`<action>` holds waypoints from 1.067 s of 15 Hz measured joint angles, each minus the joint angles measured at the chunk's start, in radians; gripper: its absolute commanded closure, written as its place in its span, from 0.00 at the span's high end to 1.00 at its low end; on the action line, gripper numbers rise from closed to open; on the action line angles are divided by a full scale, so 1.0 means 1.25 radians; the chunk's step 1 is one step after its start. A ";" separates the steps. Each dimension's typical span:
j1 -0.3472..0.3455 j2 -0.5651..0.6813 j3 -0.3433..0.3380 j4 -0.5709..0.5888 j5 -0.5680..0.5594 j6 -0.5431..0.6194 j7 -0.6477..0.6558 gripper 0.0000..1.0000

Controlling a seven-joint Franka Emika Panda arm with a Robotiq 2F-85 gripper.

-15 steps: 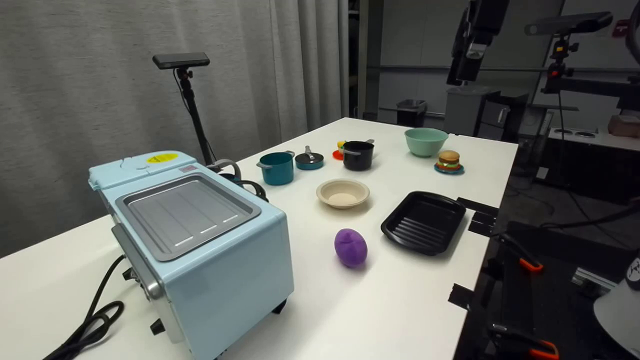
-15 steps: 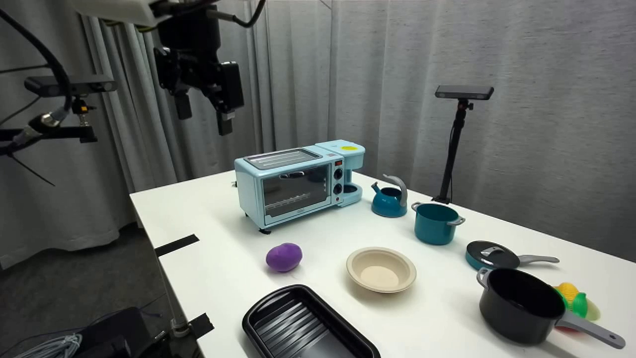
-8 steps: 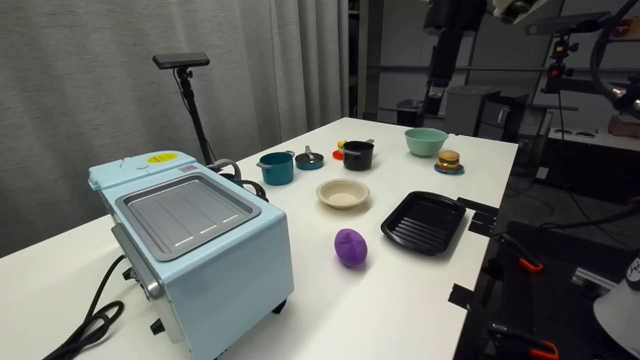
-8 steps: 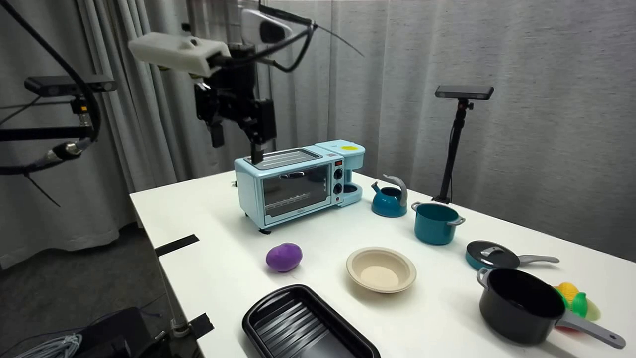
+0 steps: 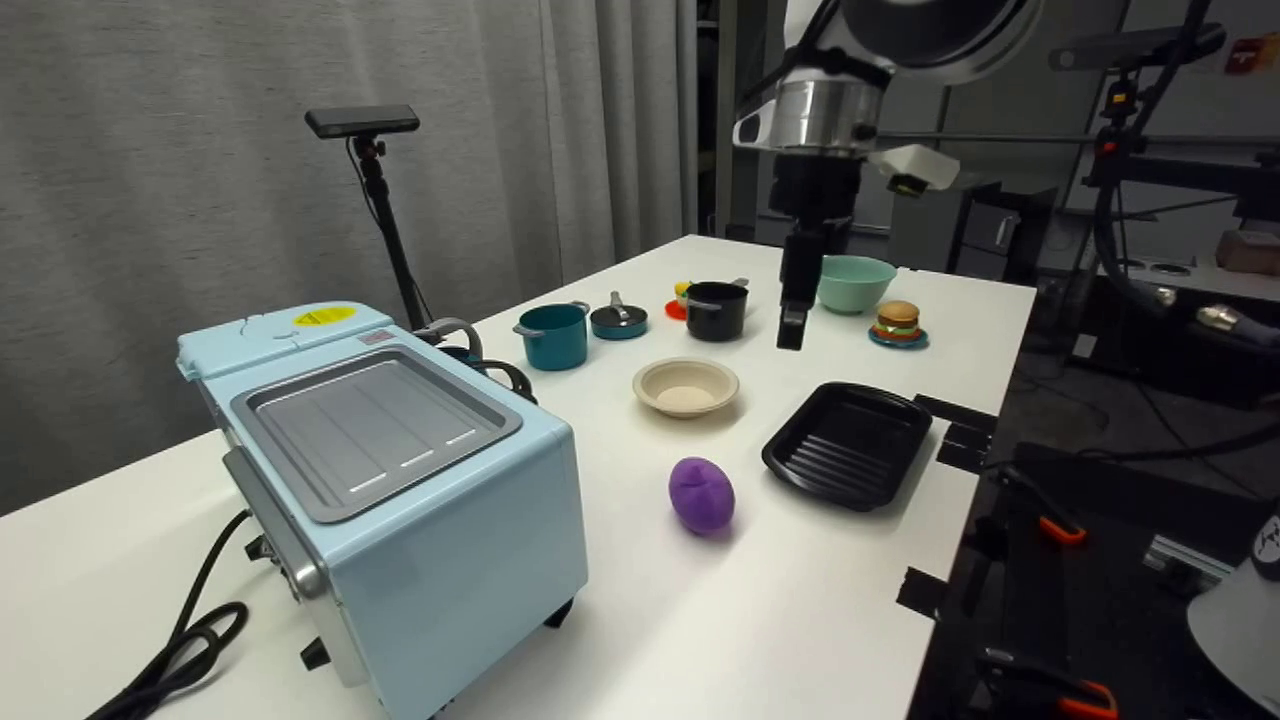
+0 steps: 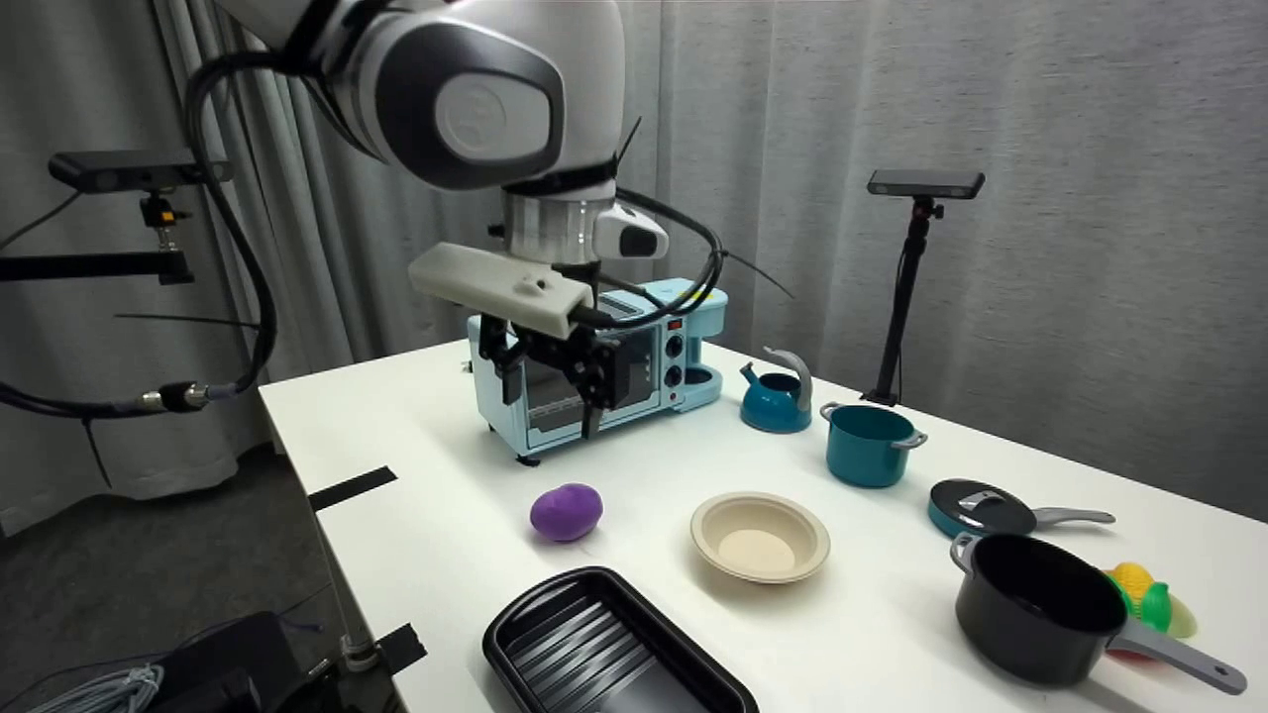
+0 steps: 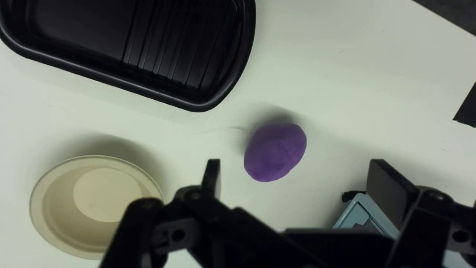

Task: Pick up the purple plush toy from the table and put it on the plate

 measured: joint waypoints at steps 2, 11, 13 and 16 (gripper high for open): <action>0.000 0.052 0.001 0.007 0.005 0.013 -0.015 1.00; -0.002 0.097 0.012 0.004 0.025 0.064 -0.051 1.00; 0.002 0.134 0.020 0.000 0.067 0.125 -0.108 1.00; 0.003 0.206 0.044 0.004 0.160 0.210 -0.207 1.00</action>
